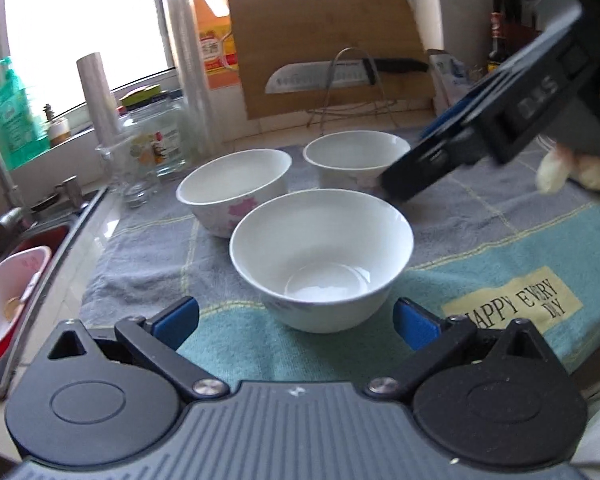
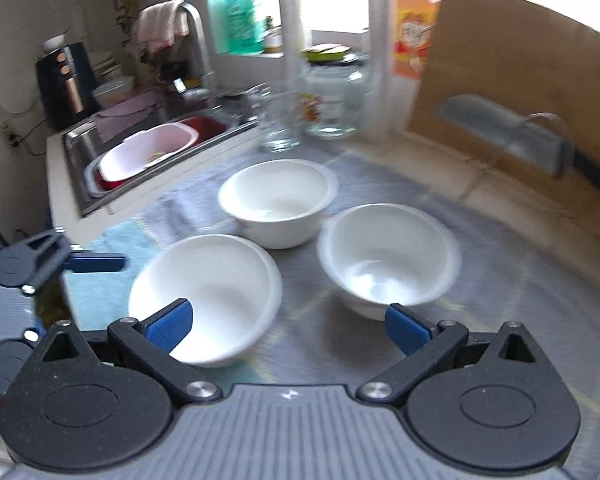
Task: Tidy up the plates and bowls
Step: 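Move the right gripper toward the white bowls on the mat, then grasp the rim of a white bowl with the right gripper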
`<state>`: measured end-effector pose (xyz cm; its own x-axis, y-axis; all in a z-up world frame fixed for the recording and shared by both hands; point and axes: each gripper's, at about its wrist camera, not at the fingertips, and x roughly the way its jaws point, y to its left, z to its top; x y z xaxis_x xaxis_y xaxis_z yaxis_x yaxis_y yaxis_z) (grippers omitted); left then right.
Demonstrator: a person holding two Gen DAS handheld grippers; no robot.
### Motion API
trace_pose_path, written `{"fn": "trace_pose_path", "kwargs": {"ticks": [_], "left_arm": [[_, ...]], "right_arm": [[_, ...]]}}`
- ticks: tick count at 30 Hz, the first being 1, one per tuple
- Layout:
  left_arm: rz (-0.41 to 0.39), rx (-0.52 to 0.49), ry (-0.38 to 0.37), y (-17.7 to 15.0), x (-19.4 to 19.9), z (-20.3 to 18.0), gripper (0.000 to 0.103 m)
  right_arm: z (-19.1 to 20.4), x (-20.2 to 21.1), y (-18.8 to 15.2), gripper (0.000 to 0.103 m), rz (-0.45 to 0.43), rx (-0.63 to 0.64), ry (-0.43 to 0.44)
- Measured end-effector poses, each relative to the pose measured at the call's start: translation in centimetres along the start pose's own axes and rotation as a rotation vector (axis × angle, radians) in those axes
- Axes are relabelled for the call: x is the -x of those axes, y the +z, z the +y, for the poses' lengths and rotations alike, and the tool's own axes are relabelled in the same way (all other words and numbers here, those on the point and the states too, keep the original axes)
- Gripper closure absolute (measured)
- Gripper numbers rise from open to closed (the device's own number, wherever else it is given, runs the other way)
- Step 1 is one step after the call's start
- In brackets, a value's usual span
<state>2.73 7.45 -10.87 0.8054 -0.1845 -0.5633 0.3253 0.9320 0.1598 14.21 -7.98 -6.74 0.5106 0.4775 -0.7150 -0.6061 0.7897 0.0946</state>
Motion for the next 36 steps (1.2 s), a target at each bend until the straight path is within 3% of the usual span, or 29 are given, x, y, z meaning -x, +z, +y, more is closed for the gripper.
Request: {"fn": "trace_pose_path", "kwargs": {"ticks": [6, 12, 20, 36], "left_arm": [[-0.036, -0.06, -0.069, -0.4, -0.7, -0.2, 0.002], [-0.053, -0.061, -0.116, -0.3, -1.0, -0.2, 0.012], [-0.058, -0.051, -0.116, -0.3, -1.1, 0.1, 0.016], [-0.047, -0.05, -0.129, 0.2, -1.2, 0.4, 0.016]], "right_arm": [[1.9, -3.2, 0.9, 0.0, 0.055, 0.011, 0.048], [2.1, -4.2, 1.5, 0.005, 0.081, 0.008, 0.076], [1.2, -4.9, 1.8, 0.023, 0.107, -0.041, 0.114], [0.3, -5.1, 2.2, 0.027, 0.127, -0.094, 0.15]]}}
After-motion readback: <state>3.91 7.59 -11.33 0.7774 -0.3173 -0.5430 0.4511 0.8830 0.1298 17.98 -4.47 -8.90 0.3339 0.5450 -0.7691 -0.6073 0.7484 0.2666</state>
